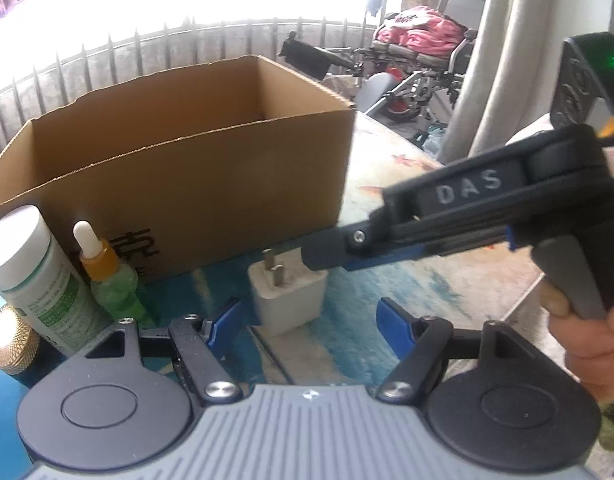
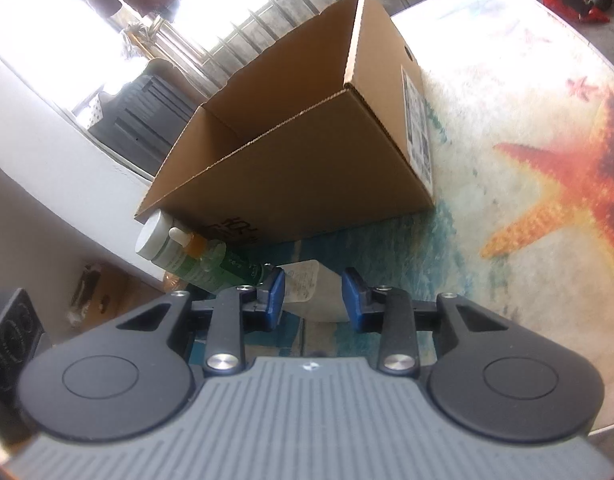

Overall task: Organize rigid objects
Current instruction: 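Close the right gripper on the white plug charger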

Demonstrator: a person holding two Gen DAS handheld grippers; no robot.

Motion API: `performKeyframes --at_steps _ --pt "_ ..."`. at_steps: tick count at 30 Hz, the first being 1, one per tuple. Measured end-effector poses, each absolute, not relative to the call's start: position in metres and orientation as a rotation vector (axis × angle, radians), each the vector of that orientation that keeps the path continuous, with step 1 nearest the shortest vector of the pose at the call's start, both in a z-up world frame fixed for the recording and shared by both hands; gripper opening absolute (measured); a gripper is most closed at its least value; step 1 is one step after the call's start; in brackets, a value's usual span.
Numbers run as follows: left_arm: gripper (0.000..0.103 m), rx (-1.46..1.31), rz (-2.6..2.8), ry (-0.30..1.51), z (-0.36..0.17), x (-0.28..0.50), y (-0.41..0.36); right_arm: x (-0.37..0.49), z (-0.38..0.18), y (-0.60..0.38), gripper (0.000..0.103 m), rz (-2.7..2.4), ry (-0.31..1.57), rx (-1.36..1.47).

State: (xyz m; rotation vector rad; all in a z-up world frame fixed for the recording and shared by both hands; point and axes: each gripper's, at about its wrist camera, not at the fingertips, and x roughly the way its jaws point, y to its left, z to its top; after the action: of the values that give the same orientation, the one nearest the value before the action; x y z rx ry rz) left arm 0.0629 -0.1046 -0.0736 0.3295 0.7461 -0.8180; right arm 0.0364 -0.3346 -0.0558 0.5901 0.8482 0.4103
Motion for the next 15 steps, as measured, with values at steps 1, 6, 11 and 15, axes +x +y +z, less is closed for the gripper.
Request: performKeyframes --at_steps 1,6,11,15 --pt "0.075 0.336 -0.812 0.745 -0.074 0.065 -0.106 0.037 -0.057 -0.334 0.032 0.413 0.851 0.593" --pt "0.075 0.363 -0.802 0.736 -0.078 0.073 -0.118 0.040 -0.059 -0.329 0.034 0.424 0.860 0.597" --pt "0.071 0.359 -0.796 0.763 -0.085 0.082 -0.126 0.043 -0.061 -0.326 0.034 0.432 0.869 0.597" --pt "0.068 0.358 -0.811 0.766 -0.087 0.082 -0.124 0.042 -0.061 -0.325 0.034 0.449 0.874 0.598"
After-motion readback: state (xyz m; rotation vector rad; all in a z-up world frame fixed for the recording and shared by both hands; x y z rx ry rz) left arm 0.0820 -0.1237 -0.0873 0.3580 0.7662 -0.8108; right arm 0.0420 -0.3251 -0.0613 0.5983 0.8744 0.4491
